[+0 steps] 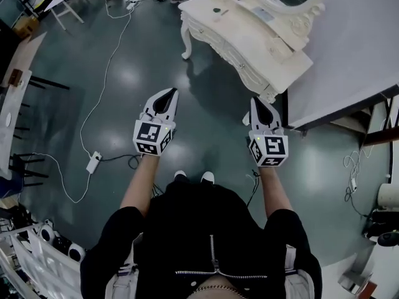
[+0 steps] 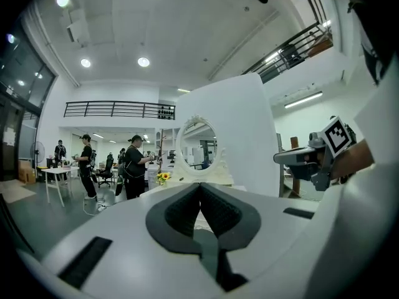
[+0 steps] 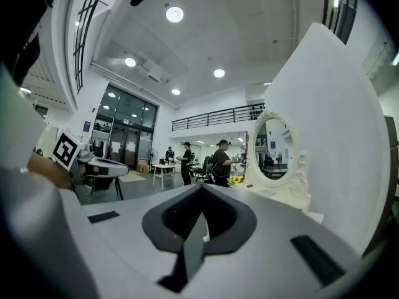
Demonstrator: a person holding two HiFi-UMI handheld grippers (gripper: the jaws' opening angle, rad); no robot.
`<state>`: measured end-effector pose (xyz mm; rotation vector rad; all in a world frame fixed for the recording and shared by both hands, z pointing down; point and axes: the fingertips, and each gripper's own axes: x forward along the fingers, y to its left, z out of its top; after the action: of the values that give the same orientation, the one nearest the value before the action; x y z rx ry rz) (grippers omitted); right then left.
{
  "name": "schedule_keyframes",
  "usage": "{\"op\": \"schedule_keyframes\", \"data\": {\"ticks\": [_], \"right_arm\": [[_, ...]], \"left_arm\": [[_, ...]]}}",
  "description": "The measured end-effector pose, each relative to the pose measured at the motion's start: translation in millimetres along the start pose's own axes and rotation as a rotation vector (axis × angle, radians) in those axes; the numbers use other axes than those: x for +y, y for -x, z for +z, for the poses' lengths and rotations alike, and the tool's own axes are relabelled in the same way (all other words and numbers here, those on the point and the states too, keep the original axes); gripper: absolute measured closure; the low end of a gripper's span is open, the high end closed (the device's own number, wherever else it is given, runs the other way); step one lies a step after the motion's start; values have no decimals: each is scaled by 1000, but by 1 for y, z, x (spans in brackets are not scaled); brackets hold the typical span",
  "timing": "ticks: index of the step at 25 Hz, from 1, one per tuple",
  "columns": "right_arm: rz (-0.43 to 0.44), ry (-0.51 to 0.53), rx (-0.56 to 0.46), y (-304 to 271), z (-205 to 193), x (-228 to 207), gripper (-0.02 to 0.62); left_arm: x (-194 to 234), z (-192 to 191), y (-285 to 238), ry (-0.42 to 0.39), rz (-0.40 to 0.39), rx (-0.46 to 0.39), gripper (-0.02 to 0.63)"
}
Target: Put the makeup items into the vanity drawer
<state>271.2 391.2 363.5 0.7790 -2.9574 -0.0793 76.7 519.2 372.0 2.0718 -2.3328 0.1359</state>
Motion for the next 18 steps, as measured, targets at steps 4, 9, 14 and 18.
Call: {"op": "schedule_keyframes", "data": {"ticks": [4, 9, 14, 18], "right_arm": [[21, -13, 2, -5, -6, -3, 591], [63, -19, 9, -16, -11, -5, 591], [69, -14, 7, -40, -9, -9, 591], [52, -27, 15, -71, -13, -18, 591]], "left_arm": [[-11, -1, -3, 12, -6, 0, 584], [-16, -9, -11, 32, -10, 20, 584], [-1, -14, -29, 49, -20, 24, 586], [22, -18, -58, 47, -29, 26, 585]]}}
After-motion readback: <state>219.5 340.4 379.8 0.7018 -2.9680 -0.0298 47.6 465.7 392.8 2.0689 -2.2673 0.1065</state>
